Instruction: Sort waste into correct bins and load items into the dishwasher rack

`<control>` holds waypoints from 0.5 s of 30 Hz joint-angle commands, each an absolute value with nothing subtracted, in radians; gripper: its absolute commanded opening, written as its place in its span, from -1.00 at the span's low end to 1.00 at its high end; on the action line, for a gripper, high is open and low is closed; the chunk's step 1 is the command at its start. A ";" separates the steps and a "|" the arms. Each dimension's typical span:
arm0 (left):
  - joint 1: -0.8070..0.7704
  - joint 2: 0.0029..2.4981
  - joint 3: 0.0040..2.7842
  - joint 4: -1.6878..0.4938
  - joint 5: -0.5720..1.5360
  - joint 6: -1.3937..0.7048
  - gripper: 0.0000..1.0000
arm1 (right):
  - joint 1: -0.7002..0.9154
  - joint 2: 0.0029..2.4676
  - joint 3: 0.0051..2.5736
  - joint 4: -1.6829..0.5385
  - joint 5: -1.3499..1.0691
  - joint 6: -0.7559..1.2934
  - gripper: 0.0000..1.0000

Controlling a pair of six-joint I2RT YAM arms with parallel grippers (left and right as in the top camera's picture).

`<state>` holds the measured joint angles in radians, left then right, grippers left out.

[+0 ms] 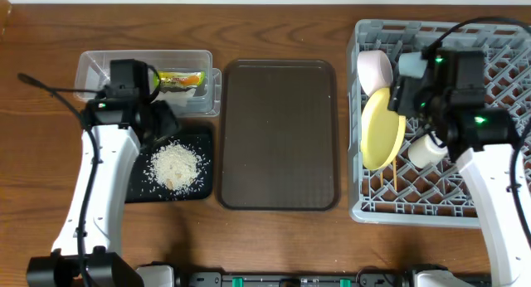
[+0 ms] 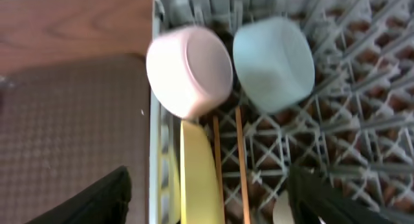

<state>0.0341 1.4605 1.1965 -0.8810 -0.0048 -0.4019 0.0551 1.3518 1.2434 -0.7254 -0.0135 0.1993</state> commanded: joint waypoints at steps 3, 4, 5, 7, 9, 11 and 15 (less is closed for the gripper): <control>-0.046 1.457 1.203 -0.927 0.097 -0.222 0.64 | 0.015 1.333 1.243 -0.795 -0.105 0.112 0.75; -0.053 1.457 1.203 -0.954 0.097 -0.220 0.64 | 0.012 1.333 1.243 -0.811 -0.105 0.124 0.80; -0.054 1.456 1.203 -0.981 0.097 -0.220 0.64 | 0.010 1.331 1.243 -0.828 -0.104 0.139 0.86; -0.054 1.454 1.203 -1.038 0.093 -0.218 0.63 | 0.009 1.320 1.243 -0.868 -0.101 0.172 0.95; -0.054 1.439 1.200 -1.072 0.089 -0.214 0.62 | 0.009 1.304 1.241 -0.903 -0.101 0.191 0.98; -0.054 1.400 1.188 -1.084 0.089 -0.205 0.61 | 0.010 1.277 1.225 -0.922 -0.079 0.215 0.98; -0.054 1.256 1.136 -1.050 0.083 -0.202 0.61 | 0.010 1.159 1.124 -0.900 -0.060 0.216 0.99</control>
